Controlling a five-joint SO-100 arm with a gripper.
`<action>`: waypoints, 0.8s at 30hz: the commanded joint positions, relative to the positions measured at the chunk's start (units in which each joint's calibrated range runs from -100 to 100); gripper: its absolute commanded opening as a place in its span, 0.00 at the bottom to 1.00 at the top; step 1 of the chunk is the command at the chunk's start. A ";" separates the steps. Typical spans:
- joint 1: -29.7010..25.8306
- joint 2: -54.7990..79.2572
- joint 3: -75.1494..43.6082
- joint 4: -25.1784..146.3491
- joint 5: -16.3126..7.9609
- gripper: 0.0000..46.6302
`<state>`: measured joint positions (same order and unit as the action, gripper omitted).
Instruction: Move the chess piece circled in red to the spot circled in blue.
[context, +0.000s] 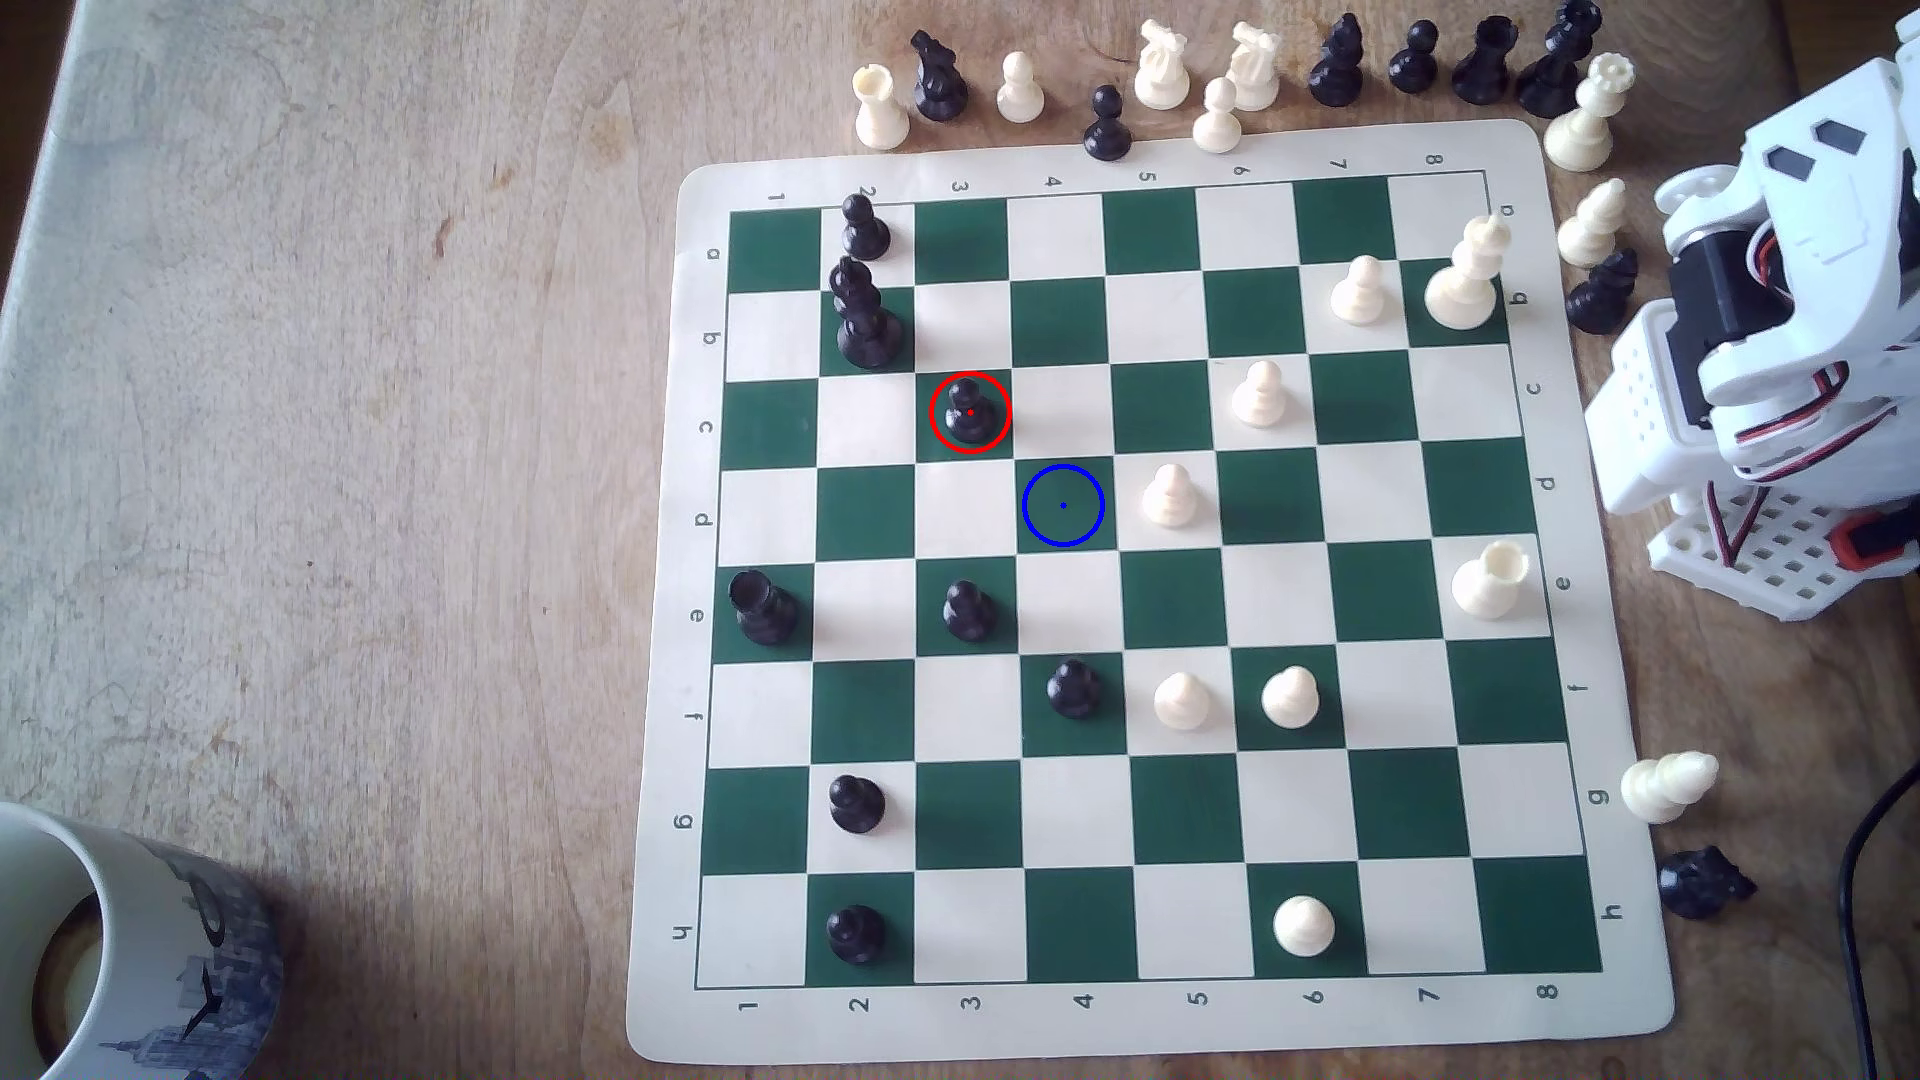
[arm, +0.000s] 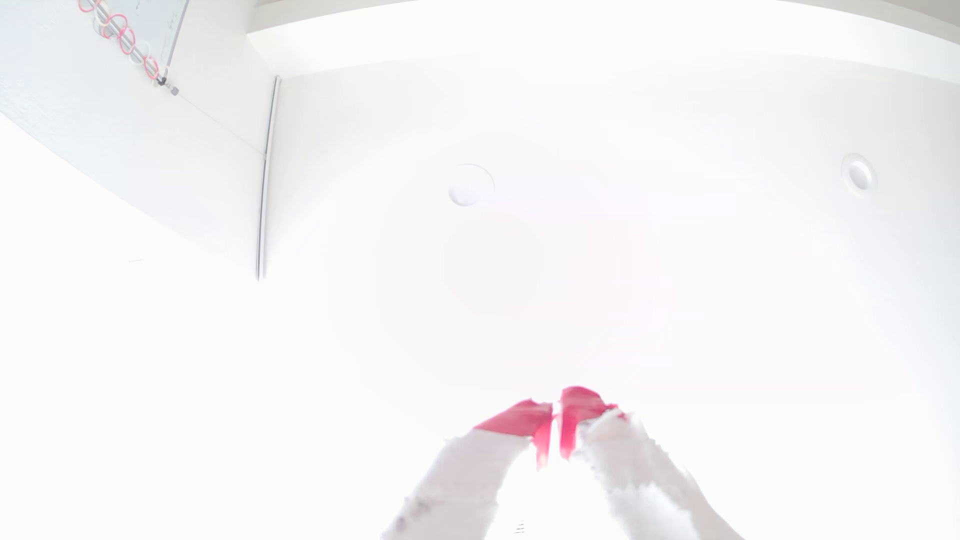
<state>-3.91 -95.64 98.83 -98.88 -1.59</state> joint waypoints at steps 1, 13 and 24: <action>4.18 -0.20 1.08 -0.71 0.15 0.00; 9.66 -0.20 -1.09 50.97 -0.24 0.00; 12.47 -0.03 -13.87 99.29 -0.29 0.00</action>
<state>7.67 -95.56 93.67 -16.41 -1.59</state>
